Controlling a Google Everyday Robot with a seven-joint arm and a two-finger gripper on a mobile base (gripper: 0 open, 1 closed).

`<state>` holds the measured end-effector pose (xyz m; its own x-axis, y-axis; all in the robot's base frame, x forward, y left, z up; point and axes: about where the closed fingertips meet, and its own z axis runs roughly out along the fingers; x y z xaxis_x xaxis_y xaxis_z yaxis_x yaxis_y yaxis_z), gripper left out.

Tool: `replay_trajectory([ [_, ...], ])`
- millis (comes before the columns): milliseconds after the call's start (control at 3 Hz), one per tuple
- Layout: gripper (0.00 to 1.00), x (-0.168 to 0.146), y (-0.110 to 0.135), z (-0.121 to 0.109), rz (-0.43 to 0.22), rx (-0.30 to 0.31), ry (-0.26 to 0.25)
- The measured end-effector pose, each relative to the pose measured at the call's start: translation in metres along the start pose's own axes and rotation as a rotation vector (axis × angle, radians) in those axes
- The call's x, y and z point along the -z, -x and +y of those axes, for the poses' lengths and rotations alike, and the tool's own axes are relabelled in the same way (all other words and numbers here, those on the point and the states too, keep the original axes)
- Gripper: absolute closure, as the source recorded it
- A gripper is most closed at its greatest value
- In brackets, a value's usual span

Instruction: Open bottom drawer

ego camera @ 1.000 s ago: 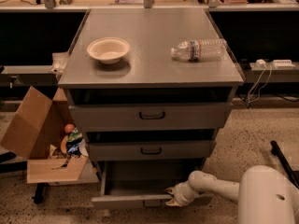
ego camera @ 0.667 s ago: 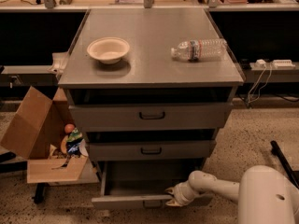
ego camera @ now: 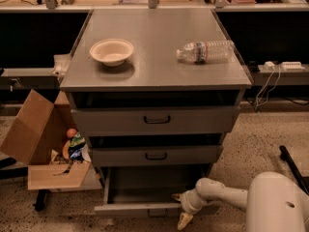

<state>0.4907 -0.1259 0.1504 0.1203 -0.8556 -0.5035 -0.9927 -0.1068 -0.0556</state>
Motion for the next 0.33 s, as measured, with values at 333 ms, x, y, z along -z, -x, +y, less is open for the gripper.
replay_trajectory([
  [333, 0.0, 0.0, 0.0, 0.0, 0.0, 0.0, 0.0],
])
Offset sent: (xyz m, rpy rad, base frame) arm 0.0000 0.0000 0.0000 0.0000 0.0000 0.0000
